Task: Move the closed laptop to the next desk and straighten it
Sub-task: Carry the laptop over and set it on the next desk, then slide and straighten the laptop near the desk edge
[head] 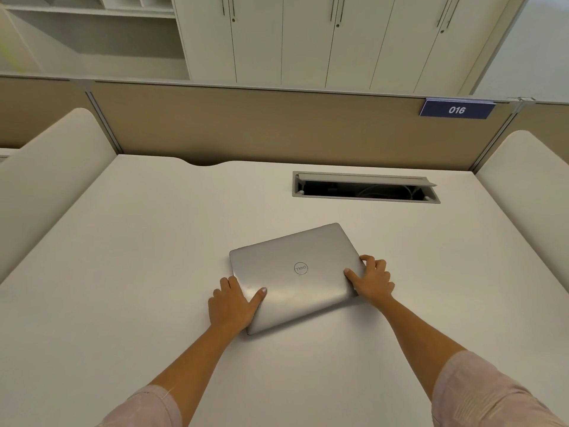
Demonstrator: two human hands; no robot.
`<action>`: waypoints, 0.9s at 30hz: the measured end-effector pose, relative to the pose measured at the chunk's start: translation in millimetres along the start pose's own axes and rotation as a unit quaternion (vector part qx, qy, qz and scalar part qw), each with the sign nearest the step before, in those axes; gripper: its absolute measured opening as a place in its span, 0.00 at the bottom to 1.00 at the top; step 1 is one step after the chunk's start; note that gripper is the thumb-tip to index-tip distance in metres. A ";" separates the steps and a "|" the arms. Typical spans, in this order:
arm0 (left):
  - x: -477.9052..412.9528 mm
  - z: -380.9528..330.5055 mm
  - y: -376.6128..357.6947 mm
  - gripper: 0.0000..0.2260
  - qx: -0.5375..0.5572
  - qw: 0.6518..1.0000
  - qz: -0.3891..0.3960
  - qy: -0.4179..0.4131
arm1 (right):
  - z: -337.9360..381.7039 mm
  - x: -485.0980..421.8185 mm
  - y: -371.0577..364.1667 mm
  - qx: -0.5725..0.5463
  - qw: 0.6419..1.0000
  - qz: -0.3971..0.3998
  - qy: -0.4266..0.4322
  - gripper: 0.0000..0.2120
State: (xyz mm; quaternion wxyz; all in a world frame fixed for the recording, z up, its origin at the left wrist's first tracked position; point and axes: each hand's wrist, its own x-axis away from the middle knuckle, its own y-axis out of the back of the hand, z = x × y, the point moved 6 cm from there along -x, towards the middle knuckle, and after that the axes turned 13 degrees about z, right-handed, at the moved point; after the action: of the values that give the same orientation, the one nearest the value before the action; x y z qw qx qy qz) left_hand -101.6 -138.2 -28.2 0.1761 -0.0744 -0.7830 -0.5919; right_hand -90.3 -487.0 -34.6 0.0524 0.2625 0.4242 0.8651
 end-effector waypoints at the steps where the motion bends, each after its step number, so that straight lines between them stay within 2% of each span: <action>1: 2.9 -1.1 1.2 0.32 -0.040 0.999 -0.026 -0.011 | -0.6 -0.6 1.2 0.004 1.000 0.006 0.001 0.29; 3: 8.3 -2.1 1.9 0.32 -0.078 0.994 -0.064 -0.030 | -2.4 -1.9 4.2 0.012 1.000 0.019 0.006 0.28; 6: 10.7 0.6 -2.6 0.37 -0.052 0.995 -0.067 -0.048 | -3.9 -4.1 9.3 0.017 0.999 0.032 0.021 0.27; 11: 15.5 -5.7 -17.9 0.48 0.016 0.985 0.048 -0.163 | 8.1 -8.2 10.6 0.013 0.996 0.060 0.057 0.30; 13: 16.7 -7.7 -22.9 0.52 0.018 0.980 0.097 -0.175 | 18.0 -8.9 7.9 0.036 0.993 0.078 0.077 0.32; 15: 15.8 -7.5 -26.0 0.56 0.003 0.978 0.114 -0.176 | 30.7 -9.7 4.7 0.080 0.987 0.092 0.104 0.33; 21: 12.2 -9.5 -31.1 0.63 -0.059 0.968 0.094 -0.226 | 65.4 -19.1 -2.5 0.172 0.966 0.129 0.142 0.35; 27: 10.2 -12.0 -29.0 0.61 -0.084 0.966 0.063 -0.238 | 70.4 -34.5 -9.1 0.186 0.963 0.167 0.098 0.36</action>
State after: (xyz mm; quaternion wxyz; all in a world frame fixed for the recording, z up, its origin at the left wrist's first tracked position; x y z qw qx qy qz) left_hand -118.3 -159.0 -47.7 0.0144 -0.2767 -0.7433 -0.6089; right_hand -26.8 -442.2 -20.3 -0.1841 0.2484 0.5313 0.7887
